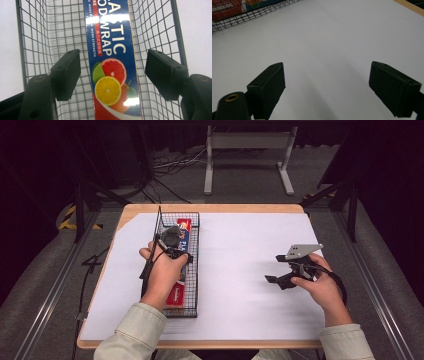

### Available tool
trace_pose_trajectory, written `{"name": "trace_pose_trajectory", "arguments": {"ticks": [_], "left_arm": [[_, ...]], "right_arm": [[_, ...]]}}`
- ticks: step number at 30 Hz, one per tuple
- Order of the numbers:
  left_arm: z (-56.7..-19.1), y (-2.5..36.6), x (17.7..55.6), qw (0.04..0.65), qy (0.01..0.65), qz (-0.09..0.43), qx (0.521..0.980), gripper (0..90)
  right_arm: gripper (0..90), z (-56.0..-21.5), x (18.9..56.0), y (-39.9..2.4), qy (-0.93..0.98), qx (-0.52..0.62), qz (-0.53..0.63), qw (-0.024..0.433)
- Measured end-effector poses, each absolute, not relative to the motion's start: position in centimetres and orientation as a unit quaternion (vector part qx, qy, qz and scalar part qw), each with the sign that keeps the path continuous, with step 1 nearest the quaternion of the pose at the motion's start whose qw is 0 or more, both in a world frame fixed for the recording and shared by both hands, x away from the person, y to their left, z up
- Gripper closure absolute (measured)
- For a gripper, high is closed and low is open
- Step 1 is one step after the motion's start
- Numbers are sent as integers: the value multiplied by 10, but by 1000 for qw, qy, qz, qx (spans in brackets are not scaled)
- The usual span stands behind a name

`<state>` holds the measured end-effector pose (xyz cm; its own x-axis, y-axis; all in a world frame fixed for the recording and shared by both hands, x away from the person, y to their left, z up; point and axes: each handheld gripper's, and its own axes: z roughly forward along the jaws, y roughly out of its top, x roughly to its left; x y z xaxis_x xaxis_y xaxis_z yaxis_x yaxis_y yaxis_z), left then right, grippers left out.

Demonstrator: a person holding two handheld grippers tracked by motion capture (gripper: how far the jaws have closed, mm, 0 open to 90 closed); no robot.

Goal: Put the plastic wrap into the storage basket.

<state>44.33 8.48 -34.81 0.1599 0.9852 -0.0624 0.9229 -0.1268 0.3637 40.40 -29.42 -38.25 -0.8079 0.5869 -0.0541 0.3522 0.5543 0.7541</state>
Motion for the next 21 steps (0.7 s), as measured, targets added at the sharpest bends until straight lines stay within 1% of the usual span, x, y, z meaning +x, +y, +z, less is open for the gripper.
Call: {"name": "trace_pose_trajectory", "arguments": {"ticks": [7, 11, 13, 21], "left_arm": [[-330, 87, 444, 165, 634, 87, 750, 319], [-324, 90, 444, 157, 620, 66, 766, 315], [-320, 92, 443, 165, 608, 58, 774, 315], [-306, 106, 429, 187, 585, 63, 787, 315]], "right_arm": [[139, -384, 404, -295, 869, 274, 385, 149], [140, -385, 404, -295, 869, 274, 385, 145], [141, -385, 404, -295, 870, 275, 383, 145], [141, -388, 403, -299, 870, 283, 380, 142]]}}
